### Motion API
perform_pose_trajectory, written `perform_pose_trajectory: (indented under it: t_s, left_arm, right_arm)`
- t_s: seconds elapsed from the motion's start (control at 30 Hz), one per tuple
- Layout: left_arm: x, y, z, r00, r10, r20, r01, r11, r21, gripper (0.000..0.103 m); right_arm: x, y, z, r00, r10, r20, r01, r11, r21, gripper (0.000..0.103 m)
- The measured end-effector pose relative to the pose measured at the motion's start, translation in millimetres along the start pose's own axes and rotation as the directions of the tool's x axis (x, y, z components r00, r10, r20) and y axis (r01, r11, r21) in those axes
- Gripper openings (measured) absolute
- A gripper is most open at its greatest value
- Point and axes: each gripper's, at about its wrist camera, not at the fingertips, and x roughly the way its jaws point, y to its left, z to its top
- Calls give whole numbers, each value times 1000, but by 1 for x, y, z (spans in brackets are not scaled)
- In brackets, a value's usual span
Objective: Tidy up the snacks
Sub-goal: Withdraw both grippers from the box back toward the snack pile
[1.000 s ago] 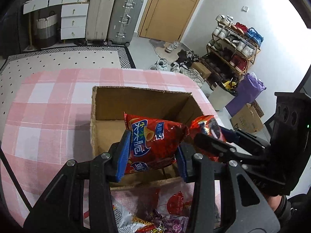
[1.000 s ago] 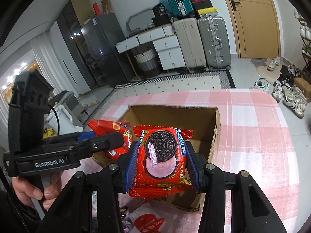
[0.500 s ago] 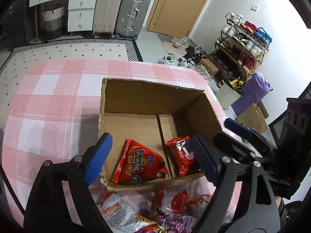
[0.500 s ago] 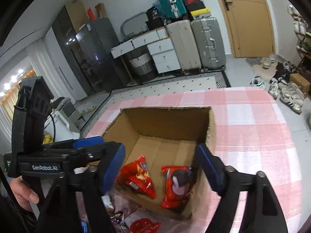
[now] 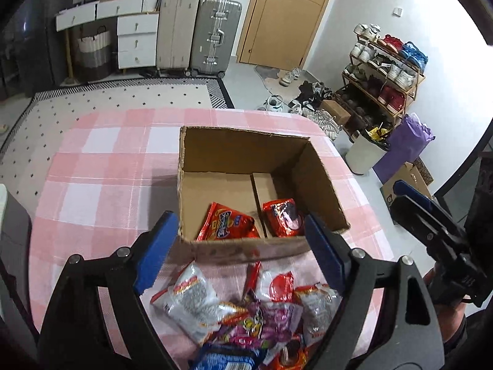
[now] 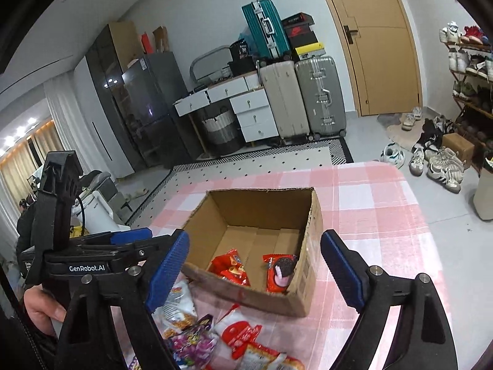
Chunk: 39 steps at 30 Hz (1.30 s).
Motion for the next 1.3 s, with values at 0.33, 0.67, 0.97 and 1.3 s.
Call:
perform_pose_trajectory:
  t_s: [0.33,0.67,0.97,1.3]
  left_arm:
    - [-60,-15,-31,998,27,64,-29,999,21,89]
    - [-110,-22,-74,994,0,109,-1,1000,15,101]
    - [-144,-27,-113,991,2,132,-7,999,37,102]
    - [-151,-16,-156,995,-1,103,2,1000,-10,102]
  right_arm:
    - [-58,28,-19,998,-17,56,20,999,-40,97]
    - [-107,58,-53,997,-14,81,21,996,-89,97]
    - [-137,75,-95,997,-34,69,40,994,-100,101]
    - [-138,64,-138,996,-84,-12,83,995,-58,102]
